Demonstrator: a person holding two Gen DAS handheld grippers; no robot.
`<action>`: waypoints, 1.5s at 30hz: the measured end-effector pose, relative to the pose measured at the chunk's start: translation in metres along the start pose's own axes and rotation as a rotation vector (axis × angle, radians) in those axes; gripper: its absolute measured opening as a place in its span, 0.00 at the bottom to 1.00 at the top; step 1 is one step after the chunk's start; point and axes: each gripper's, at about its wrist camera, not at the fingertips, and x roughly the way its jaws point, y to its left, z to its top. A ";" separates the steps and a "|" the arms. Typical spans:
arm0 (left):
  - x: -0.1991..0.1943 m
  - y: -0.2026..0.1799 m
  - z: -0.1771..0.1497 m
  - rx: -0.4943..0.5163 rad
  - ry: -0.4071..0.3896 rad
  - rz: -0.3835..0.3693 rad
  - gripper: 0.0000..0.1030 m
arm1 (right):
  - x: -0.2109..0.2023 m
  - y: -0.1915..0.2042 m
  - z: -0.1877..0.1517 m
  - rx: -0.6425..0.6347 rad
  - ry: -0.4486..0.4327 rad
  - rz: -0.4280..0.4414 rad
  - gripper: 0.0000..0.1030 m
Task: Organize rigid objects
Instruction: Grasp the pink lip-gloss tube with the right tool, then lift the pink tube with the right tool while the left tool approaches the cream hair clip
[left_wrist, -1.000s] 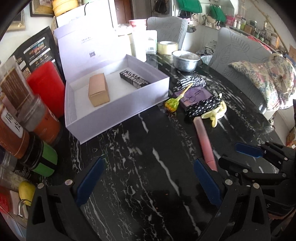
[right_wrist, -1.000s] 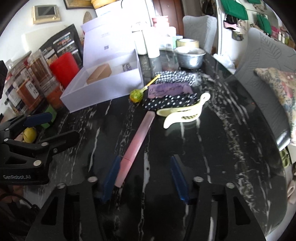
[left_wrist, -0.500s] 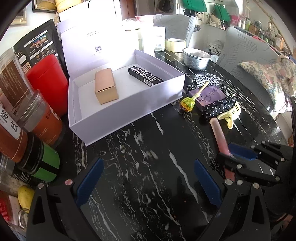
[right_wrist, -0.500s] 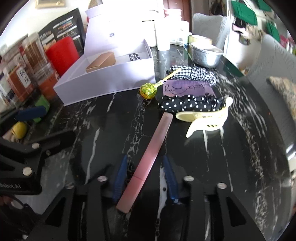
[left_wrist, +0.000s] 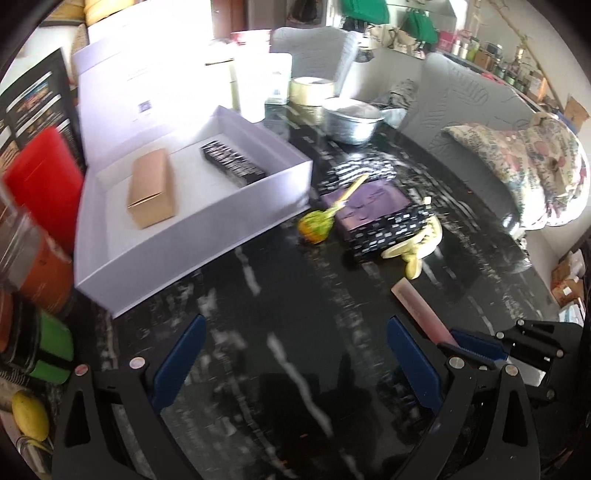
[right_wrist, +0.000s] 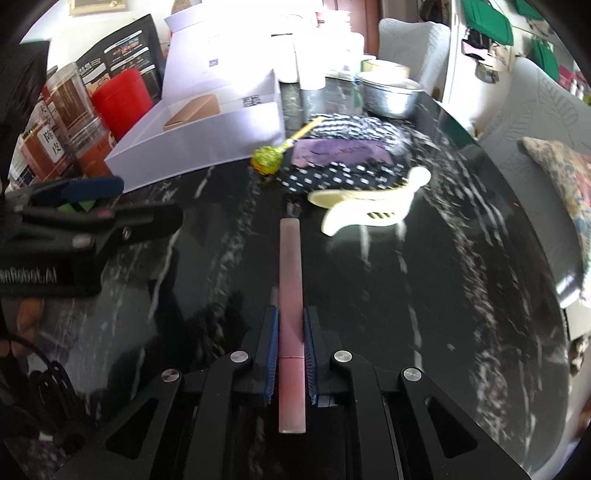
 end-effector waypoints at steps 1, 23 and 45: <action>0.001 -0.005 0.002 0.008 0.000 -0.004 0.97 | -0.003 -0.004 -0.003 0.004 -0.002 -0.013 0.13; 0.044 -0.106 0.039 0.129 0.003 -0.175 0.88 | -0.040 -0.097 -0.037 0.207 -0.039 -0.132 0.13; 0.076 -0.119 0.037 0.106 0.072 -0.214 0.28 | -0.042 -0.106 -0.041 0.250 -0.075 -0.127 0.13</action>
